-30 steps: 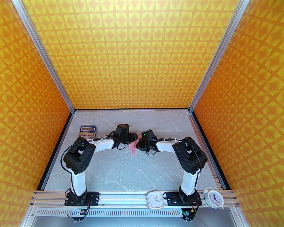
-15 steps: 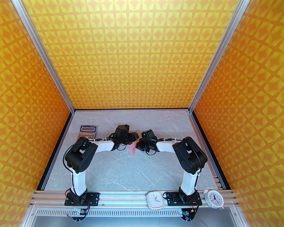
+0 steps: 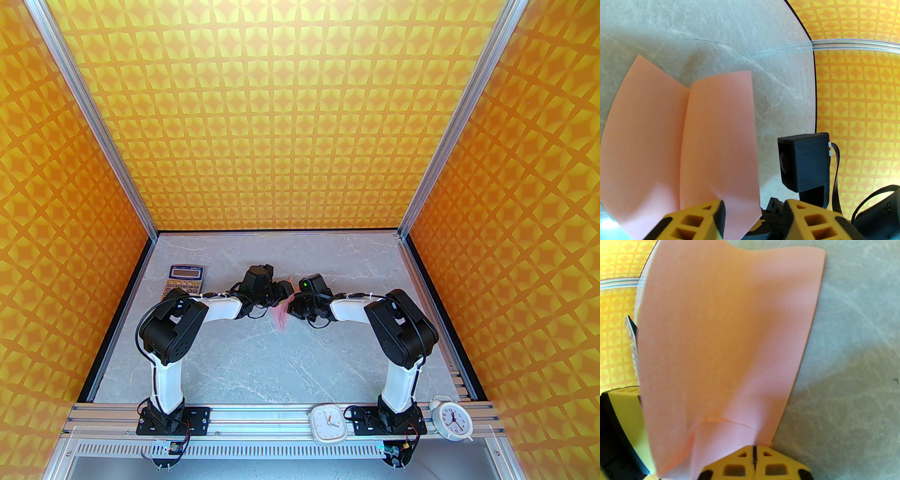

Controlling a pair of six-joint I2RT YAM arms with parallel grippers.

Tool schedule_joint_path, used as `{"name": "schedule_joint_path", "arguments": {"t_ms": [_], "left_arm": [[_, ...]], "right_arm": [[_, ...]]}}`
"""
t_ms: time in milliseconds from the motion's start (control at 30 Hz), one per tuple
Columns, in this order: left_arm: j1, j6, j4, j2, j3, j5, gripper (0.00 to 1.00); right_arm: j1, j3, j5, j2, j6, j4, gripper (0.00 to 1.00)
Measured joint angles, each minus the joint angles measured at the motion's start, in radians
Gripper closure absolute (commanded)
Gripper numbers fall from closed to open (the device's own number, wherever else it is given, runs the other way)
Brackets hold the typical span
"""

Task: Fold a paper plane with a square sheet of paper (fold left side to right side)

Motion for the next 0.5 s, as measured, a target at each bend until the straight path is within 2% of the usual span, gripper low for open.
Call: {"name": "schedule_joint_path", "arguments": {"t_ms": [100,500], "left_arm": [[0.000,0.003,-0.003,0.000,0.000,0.000,0.56],[0.000,0.005,-0.011,0.000,0.002,0.000,0.56]], "right_arm": [[-0.001,-0.022,0.003,-0.015,0.000,0.014,0.99],[-0.042,-0.143,0.002,-0.103,0.022,0.090,0.82]]}}
